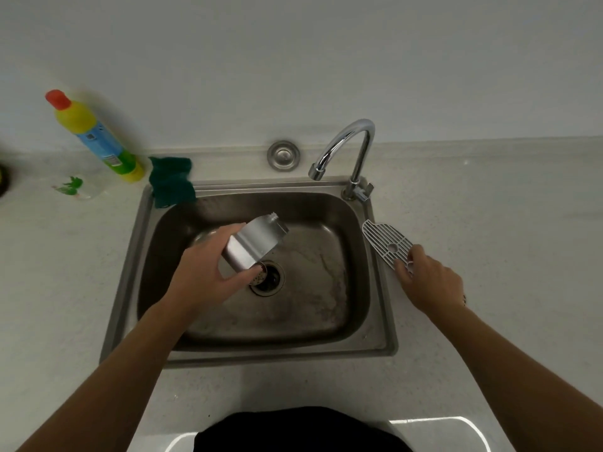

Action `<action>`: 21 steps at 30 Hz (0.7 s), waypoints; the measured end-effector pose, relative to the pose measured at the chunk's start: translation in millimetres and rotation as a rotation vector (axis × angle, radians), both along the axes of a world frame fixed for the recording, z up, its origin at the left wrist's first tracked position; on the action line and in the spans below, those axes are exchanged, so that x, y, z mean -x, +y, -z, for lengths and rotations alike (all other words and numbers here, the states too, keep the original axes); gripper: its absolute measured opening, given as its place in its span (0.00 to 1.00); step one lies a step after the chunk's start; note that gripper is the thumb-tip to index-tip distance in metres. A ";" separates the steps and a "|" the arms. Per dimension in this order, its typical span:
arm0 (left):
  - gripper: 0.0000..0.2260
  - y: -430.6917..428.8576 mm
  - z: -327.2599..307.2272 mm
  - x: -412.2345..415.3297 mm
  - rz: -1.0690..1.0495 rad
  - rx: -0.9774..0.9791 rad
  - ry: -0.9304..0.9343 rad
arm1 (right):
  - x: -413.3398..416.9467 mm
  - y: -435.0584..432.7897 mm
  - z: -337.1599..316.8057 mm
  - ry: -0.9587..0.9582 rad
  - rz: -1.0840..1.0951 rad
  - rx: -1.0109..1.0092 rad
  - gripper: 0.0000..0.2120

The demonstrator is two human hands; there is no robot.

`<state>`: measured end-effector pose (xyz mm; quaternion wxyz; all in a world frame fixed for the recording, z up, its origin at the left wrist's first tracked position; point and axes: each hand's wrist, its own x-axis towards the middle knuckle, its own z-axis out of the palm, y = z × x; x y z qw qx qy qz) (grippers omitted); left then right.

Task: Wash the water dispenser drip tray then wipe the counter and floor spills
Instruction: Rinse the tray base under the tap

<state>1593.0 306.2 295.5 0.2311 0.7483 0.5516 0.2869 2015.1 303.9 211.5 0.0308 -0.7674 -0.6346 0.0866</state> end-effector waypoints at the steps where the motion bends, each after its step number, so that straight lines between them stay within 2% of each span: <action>1: 0.29 0.4 2.6 -0.1 -0.010 -0.009 -0.060 | 4.0 5.4 -4.0 0.013 0.006 -0.024 0.13; 3: 0.22 1.1 9.4 -1.1 -0.111 0.001 -0.305 | 13.4 20.0 -13.0 0.054 0.024 -0.069 0.12; 6: 0.15 3.3 15.2 -3.7 -0.469 0.176 -0.803 | 29.9 51.7 -30.5 0.175 0.010 -0.132 0.09; 8: 0.16 6.3 19.0 -3.3 -0.685 0.353 -1.103 | 40.6 76.9 -42.8 0.263 -0.015 -0.156 0.09; 10: 0.17 9.3 24.2 -0.7 -0.817 0.496 -1.294 | 50.9 107.1 -52.5 0.344 -0.027 -0.116 0.13; 14: 0.22 12.4 31.2 -4.7 -0.868 0.617 -1.456 | 62.9 161.3 -57.2 0.327 0.012 0.040 0.16; 17: 0.25 21.5 34.4 -11.1 -0.872 0.665 -1.468 | 67.5 183.2 -46.4 0.214 -0.026 0.030 0.11; 21: 0.24 35.8 41.0 -15.4 -0.890 0.705 -1.468 | 66.8 191.8 -34.4 0.161 0.059 0.012 0.15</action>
